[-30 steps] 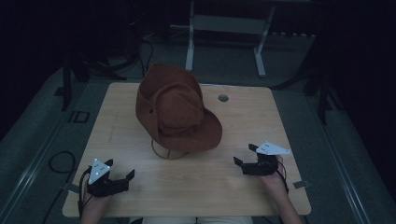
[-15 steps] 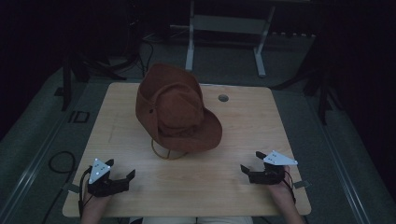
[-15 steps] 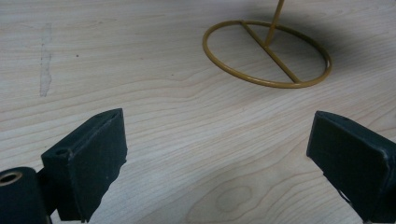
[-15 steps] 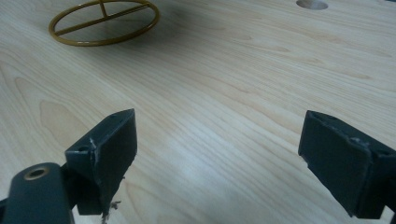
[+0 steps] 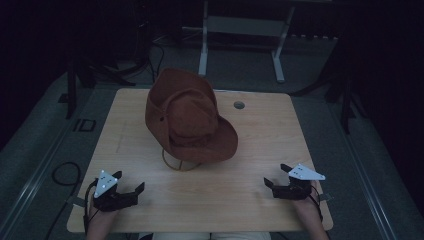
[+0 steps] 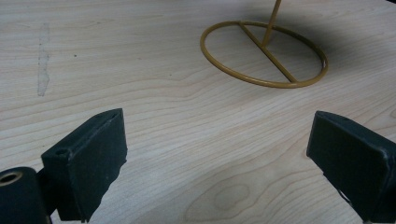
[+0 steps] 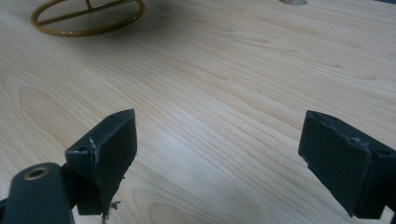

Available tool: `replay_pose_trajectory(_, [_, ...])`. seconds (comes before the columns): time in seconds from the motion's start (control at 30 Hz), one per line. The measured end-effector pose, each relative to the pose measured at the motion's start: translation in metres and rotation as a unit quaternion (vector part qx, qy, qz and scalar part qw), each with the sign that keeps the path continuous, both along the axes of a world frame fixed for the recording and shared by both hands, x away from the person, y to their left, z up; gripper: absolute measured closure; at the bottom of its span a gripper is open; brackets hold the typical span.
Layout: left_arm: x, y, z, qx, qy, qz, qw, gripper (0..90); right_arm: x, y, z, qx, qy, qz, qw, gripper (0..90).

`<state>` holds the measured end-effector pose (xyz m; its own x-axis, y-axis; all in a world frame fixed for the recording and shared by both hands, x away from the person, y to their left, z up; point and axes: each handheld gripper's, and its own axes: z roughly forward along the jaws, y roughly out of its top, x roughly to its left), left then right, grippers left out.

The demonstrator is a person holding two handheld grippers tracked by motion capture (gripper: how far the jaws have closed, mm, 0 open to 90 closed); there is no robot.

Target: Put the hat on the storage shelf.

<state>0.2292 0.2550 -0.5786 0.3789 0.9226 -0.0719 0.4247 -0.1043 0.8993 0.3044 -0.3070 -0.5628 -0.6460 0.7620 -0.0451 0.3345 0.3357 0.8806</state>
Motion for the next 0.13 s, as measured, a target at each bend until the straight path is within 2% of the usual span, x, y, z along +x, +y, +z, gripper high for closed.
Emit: replay_pose_trajectory(0.13, [-0.0003, 0.0004, 0.0001, -0.001, -0.001, 0.0, 1.0, 5.7, 0.0002, 0.0006, -0.0013, -0.005, 0.001, -0.001, 1.0, 11.5])
